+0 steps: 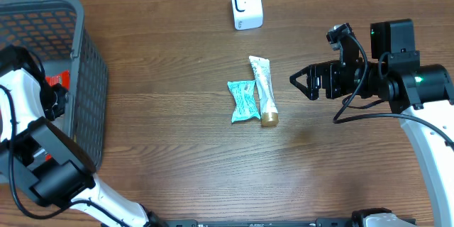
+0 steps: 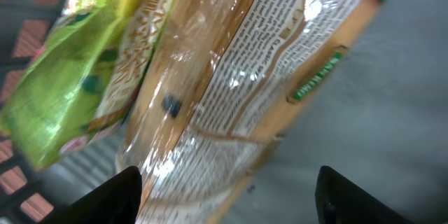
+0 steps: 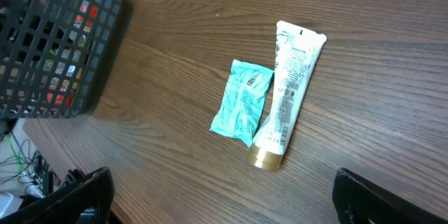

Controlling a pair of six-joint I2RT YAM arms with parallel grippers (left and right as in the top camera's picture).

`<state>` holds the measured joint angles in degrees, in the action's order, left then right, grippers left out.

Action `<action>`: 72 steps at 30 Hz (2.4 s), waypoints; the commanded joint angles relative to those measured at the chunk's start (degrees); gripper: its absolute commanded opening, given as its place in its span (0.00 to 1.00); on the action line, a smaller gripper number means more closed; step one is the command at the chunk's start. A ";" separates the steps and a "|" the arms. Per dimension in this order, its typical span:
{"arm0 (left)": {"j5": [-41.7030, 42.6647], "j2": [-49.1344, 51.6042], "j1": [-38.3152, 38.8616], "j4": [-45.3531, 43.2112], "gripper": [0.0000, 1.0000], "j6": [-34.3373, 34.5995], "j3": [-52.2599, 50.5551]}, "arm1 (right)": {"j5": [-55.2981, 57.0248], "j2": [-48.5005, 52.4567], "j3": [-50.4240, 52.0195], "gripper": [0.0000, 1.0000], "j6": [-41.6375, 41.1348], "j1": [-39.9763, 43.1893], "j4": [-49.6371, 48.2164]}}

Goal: Scan the item barcode
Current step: 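Reach into basket and grasp the red-capped spaghetti pack with left gripper, then lay the spaghetti pack left of the green packet and release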

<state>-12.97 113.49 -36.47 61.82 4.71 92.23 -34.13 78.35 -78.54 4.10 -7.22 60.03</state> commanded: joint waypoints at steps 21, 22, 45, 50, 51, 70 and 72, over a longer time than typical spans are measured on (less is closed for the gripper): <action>-2.40 5.27 0.00 -8.81 0.88 -1.31 -8.52 | -0.48 0.11 -1.20 1.00 -0.02 -0.26 -0.11; -1.92 5.27 0.02 -8.87 0.81 -1.31 -8.52 | -0.48 0.11 -1.20 1.00 -0.02 -0.26 -0.11; 2.64 3.15 4.42 14.16 0.04 2.45 20.79 | -0.48 0.11 -1.20 1.00 -0.02 -0.26 -0.11; 5.73 0.83 5.84 20.24 0.04 2.62 34.18 | -0.48 0.11 -1.20 1.00 -0.02 -0.26 -0.11; 6.40 0.07 6.10 21.14 0.04 2.62 36.65 | -0.48 0.11 -1.20 1.00 -0.02 -0.26 -0.11; 22.67 -23.89 14.36 22.49 0.04 5.60 52.28 | -0.48 0.11 -1.20 1.00 -0.02 -0.26 -0.11; 23.15 -23.96 17.55 24.63 0.04 5.57 52.24 | -0.48 0.11 -1.20 1.00 -0.02 -0.26 -0.11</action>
<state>6.81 90.04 -22.48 85.73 9.10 143.28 -34.15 78.35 -78.54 4.05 -7.22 60.03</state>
